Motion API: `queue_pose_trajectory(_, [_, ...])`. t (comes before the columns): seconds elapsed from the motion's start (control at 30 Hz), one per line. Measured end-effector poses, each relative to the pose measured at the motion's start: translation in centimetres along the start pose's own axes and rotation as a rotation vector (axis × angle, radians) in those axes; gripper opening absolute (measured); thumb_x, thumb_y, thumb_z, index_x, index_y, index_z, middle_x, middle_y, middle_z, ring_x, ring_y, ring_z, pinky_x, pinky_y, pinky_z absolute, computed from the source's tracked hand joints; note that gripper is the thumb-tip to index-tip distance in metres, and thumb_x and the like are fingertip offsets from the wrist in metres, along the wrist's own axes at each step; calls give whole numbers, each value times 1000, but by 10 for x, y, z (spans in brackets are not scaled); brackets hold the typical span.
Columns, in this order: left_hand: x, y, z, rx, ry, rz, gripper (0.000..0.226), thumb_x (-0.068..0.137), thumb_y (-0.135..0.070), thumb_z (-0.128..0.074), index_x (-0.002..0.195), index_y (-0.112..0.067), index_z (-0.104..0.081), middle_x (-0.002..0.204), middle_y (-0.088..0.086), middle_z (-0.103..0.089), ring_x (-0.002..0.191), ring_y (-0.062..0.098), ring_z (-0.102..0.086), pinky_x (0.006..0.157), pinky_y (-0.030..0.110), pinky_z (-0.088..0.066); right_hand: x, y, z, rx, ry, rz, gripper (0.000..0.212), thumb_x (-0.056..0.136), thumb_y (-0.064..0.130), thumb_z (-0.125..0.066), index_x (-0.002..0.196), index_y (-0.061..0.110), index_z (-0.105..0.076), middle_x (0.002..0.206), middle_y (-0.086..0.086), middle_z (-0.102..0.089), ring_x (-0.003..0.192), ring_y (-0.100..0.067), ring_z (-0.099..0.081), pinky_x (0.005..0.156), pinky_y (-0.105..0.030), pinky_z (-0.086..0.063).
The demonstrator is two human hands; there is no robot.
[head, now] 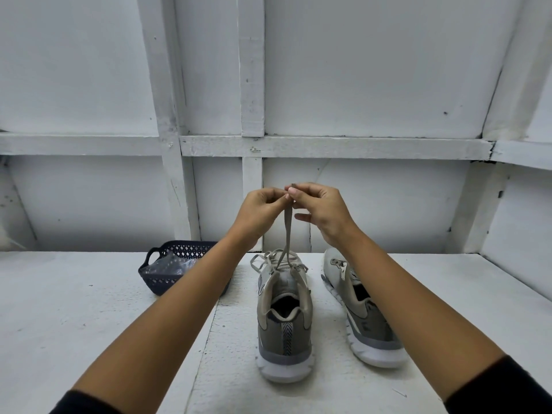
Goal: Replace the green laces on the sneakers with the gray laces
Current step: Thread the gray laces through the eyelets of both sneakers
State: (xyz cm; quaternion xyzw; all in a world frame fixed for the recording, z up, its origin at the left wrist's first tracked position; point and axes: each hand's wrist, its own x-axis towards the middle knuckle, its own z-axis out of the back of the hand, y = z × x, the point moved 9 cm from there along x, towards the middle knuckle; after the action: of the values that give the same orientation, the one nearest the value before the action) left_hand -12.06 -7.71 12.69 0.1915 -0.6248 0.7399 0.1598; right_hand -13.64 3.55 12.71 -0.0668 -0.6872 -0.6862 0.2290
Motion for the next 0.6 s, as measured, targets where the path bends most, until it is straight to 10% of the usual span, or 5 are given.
queue_pose_trajectory(0.17, [-17,20,7,173,-152,44,27,90,-24,-61,111,-7,-64,102,4,-67,95,9,-63,89,27,-51,1,7,4,-23,-104,40,7,90,14,-62,86,15,-68,81,4,-66,83,-10,-61,71,-27,-49])
queue_pose_trajectory(0.33, [-67,110,-33,475,62,422,96,79,-58,-63,150,-15,-15,154,10,-19,139,24,-28,112,39,-30,3,20,3,-49,-80,63,16,92,12,-57,81,16,-67,79,2,-69,77,-10,-66,75,-26,-52])
queue_pose_trajectory(0.6, [-71,138,-34,499,79,547,96,65,-58,-61,144,-18,-25,137,8,-46,116,22,-53,98,33,-45,1,33,-8,57,-55,83,14,90,2,-59,83,11,-68,73,-1,-69,69,-11,-67,75,-25,-57])
